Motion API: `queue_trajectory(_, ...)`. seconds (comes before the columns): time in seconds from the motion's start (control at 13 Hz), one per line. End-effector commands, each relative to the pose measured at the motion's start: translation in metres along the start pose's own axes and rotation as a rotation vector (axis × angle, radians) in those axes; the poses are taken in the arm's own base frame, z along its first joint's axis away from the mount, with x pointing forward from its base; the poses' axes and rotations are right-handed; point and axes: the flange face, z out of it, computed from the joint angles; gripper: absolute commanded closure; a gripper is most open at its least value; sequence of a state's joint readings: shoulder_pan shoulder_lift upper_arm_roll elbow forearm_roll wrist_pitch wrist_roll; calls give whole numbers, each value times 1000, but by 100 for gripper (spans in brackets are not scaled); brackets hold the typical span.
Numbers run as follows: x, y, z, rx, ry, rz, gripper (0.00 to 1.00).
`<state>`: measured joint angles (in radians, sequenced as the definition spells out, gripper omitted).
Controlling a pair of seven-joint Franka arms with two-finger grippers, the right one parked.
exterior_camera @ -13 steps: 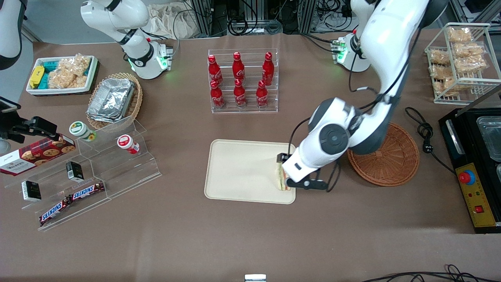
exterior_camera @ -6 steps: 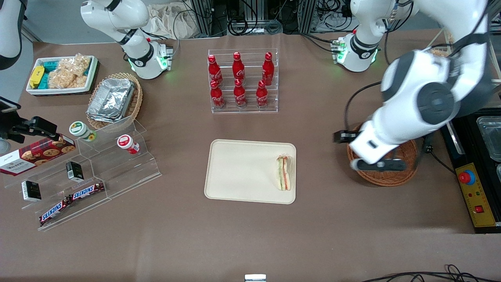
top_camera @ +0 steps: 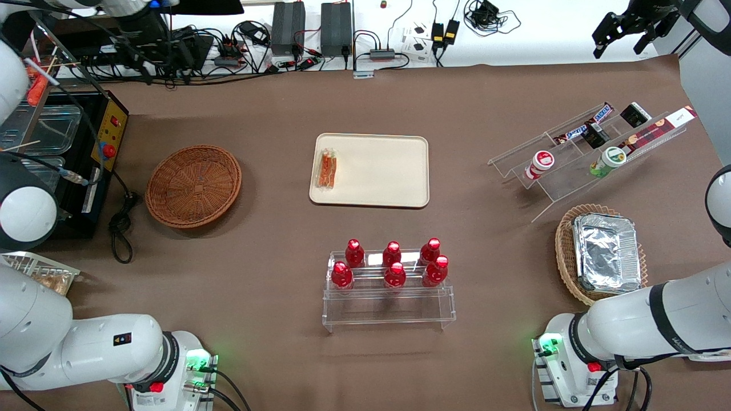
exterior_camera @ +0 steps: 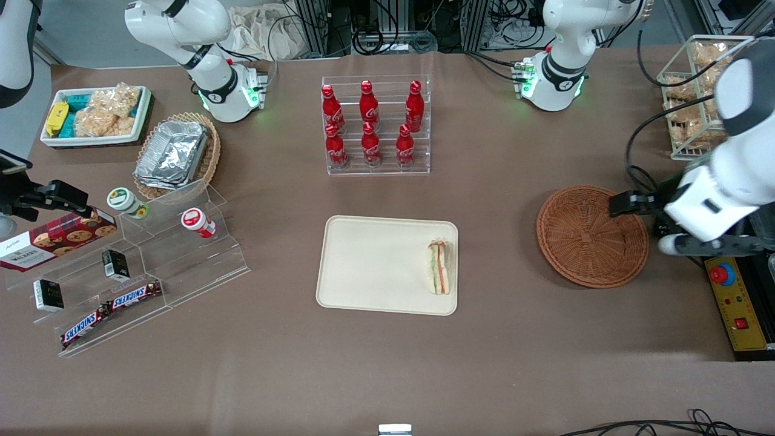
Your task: Place sandwich from basket to tray
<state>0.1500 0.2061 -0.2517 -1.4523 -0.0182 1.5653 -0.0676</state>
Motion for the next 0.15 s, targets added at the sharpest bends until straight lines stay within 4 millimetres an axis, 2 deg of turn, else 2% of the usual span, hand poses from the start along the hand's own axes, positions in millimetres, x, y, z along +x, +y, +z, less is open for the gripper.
queue_trajectory(0.0, -10, -31, -1, 11, -27, -27, 1)
queue_trajectory(0.08, -11, -32, -1, 12, -27, -33, 1)
